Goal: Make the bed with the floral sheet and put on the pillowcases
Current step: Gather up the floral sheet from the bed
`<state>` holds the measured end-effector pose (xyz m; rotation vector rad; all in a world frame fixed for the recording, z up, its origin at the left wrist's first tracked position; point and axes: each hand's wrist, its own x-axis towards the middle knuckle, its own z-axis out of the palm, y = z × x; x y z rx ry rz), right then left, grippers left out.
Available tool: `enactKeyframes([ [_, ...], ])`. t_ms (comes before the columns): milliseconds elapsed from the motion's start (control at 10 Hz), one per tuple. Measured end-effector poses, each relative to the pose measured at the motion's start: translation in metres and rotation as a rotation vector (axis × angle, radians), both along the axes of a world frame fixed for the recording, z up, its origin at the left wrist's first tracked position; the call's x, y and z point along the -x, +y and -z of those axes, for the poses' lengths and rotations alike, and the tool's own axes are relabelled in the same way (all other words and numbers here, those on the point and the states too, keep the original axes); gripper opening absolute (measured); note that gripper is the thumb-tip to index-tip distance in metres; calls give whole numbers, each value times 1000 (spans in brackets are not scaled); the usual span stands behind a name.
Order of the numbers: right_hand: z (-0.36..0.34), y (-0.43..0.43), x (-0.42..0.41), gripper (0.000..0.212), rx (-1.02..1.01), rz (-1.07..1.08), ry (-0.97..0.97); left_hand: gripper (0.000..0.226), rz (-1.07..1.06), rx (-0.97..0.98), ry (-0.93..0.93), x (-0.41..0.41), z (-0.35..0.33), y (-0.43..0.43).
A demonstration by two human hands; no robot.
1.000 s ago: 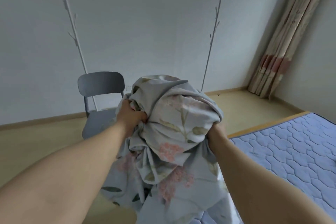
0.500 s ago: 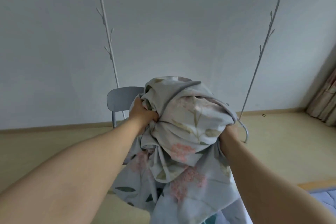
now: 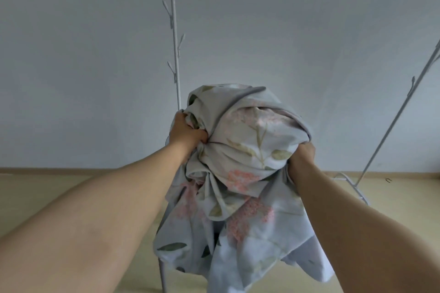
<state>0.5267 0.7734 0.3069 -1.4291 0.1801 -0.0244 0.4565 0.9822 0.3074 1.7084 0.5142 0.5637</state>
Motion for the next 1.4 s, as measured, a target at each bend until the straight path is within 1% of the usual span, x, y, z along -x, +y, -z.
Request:
enactKeyframes([
  [100, 3, 54, -35, 38, -31, -27, 36, 74, -3, 5, -4, -34, -4, 58],
  [200, 5, 103, -67, 37, 0, 13, 18, 68, -4, -12, 17, -70, -2, 104],
  [300, 22, 130, -94, 36, 5, 12, 80, 72, 7, -16, 70, -99, 12, 135],
  [400, 49, 160, -125, 39, 92, 35, 145, 79, -5, -13, 184, -128, 42, 168],
  [500, 87, 180, -153, 37, 224, -39, 225, 79, -56, 2, 414, -154, 75, 190],
  [600, 118, 197, -170, 20, 323, -106, 414, 58, -44, 103, 774, -178, 110, 198],
  [700, 168, 208, -205, 9, 611, -387, 507, 40, 36, 73, 918, -206, 142, 198],
  [800, 178, 221, -226, 13, 685, -483, 601, 34, 112, -68, 941, -239, 162, 189],
  [900, 179, 236, -254, 11, 707, -469, 589, 13, 169, -39, 951, -267, 171, 176],
  [1000, 182, 245, -269, 34, 641, -483, 620, 25, 186, -39, 981, -283, 182, 173],
  [1100, 190, 251, -271, 28, 663, -495, 640, 30, 178, -33, 982, -288, 186, 173],
  [1200, 189, 254, -261, 18, 618, -455, 681, 31, 193, -57, 978, -285, 183, 173],
  [1300, 186, 251, -244, 32, 568, -444, 668, 30, 224, -76, 949, -274, 173, 174],
  [1400, 171, 242, -213, 32, 506, -398, 641, 32, 275, -104, 901, -255, 160, 169],
])
